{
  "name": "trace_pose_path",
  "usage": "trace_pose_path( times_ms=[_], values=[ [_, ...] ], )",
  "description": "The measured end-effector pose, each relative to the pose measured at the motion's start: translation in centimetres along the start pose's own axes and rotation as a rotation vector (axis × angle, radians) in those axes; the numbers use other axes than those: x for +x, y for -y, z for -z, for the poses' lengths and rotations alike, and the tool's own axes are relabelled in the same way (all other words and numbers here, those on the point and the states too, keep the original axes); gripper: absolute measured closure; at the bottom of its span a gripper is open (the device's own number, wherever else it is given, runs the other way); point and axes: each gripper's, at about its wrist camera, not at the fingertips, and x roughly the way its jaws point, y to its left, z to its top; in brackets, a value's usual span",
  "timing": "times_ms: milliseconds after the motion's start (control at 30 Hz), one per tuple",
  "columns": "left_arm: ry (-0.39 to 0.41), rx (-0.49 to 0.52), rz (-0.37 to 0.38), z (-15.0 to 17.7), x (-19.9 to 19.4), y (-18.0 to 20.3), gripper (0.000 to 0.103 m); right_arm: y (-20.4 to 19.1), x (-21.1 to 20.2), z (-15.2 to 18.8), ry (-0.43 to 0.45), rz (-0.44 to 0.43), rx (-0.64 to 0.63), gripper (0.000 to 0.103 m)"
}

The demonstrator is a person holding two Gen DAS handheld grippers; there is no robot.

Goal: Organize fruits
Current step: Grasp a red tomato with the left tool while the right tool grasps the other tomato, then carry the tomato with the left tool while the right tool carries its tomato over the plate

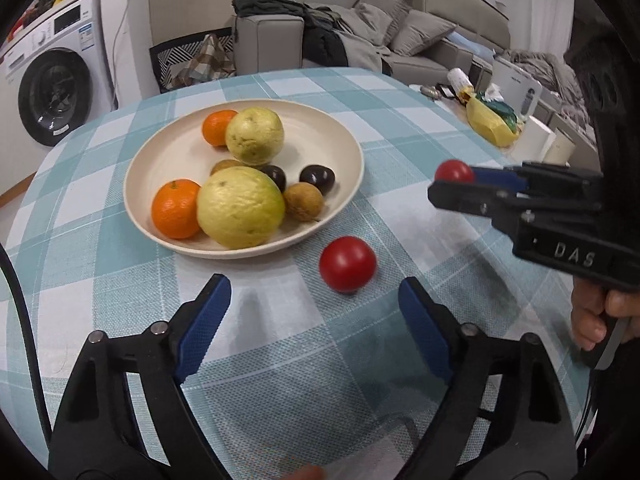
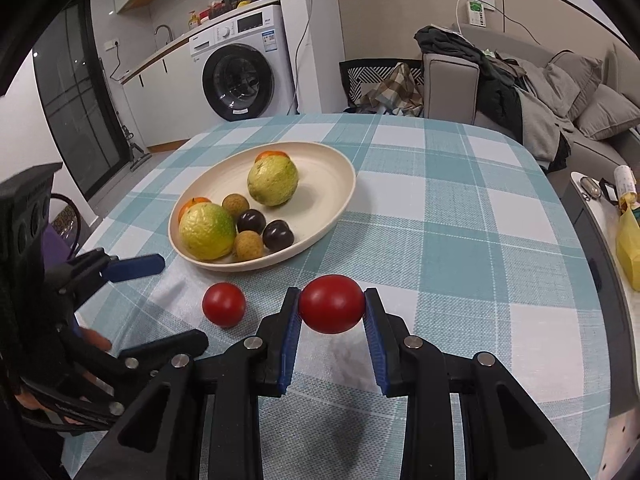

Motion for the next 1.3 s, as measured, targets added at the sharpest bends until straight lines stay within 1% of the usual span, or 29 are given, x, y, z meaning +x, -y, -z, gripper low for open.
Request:
trace_pose_path(
  times_ms=[67,133,267,333,467,500,533,900,1100,1300],
  values=[
    [-0.009,0.013,0.007,0.0,0.3,0.6,0.025,0.0,-0.2,-0.1,0.004,-0.001,0.002,0.071],
    [-0.026,0.018,0.014,-0.1,0.7,1.0,0.033,0.0,-0.4,-0.1,0.008,-0.003,0.003,0.071],
    [-0.030,0.026,0.008,-0.3,1.2,1.8,0.041,-0.2,-0.4,-0.2,0.007,-0.002,-0.004,0.071],
    [-0.028,0.030,0.011,-0.5,1.4,2.1,0.051,-0.1,-0.5,-0.3,0.011,-0.002,-0.004,0.071],
    [-0.036,0.023,0.012,-0.8,1.8,2.5,0.063,0.0,-1.0,-0.4,0.022,-0.007,0.000,0.071],
    [-0.036,0.021,0.013,-0.9,1.9,2.5,0.070,0.0,-1.2,-0.4,0.026,-0.007,0.001,0.071],
    [-0.036,0.019,0.014,-0.9,1.9,2.5,0.073,0.0,-1.2,-0.4,0.027,-0.007,0.001,0.071],
    [-0.015,0.012,0.042,-1.0,1.6,2.1,0.074,0.3,-1.2,-0.4,0.028,-0.005,0.010,0.071],
    [0.012,0.013,0.039,-1.0,1.0,1.9,0.074,0.2,-1.0,-0.4,0.025,-0.018,0.011,0.071],
    [0.045,-0.003,0.051,-1.2,0.3,1.3,0.074,0.0,-1.4,-0.5,0.047,-0.035,0.014,0.071]
  ],
)
